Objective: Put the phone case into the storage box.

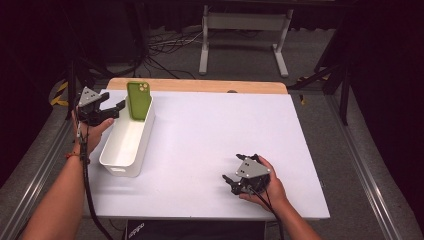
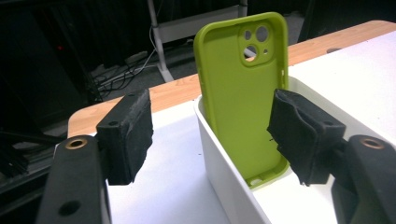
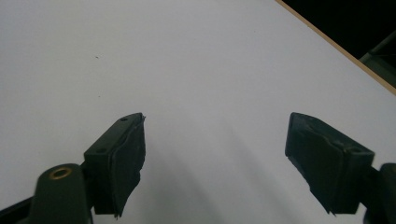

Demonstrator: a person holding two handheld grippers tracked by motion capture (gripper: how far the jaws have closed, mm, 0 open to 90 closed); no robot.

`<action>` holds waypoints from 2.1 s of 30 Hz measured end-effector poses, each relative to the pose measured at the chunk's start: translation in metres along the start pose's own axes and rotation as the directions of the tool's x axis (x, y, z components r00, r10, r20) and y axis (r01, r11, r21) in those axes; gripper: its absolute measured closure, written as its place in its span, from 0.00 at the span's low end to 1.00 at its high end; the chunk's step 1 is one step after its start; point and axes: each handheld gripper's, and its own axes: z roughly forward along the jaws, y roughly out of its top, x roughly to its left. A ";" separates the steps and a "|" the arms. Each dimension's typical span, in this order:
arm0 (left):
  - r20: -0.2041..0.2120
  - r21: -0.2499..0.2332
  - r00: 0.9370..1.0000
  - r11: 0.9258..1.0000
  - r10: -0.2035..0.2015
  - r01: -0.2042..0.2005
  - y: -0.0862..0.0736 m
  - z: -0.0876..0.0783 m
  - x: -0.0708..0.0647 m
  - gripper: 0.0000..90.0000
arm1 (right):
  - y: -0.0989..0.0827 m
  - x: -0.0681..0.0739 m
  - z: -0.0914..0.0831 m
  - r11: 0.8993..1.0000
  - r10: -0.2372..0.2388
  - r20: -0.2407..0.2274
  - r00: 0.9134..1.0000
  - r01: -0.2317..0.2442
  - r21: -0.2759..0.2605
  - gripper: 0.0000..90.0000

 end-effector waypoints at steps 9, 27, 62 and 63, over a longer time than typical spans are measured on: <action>-0.006 -0.034 1.000 0.999 0.016 -0.016 0.003 -0.019 -0.012 0.27 | 0.001 0.000 -0.003 1.000 0.013 0.003 1.000 -0.013 -0.029 0.23; 0.038 -0.094 0.993 0.989 0.115 -0.111 0.017 -0.053 -0.045 0.15 | 0.005 -0.001 -0.009 0.998 0.028 0.012 1.000 -0.027 -0.061 0.20; 0.191 -0.202 0.968 0.972 0.161 -0.122 0.008 -0.083 -0.093 0.12 | 0.009 0.001 -0.016 0.996 0.031 0.025 0.999 -0.029 -0.084 0.21; 0.197 -0.207 0.967 0.971 0.160 -0.119 0.008 -0.083 -0.094 0.12 | 0.009 0.002 -0.016 0.996 0.032 0.028 0.999 -0.030 -0.086 0.21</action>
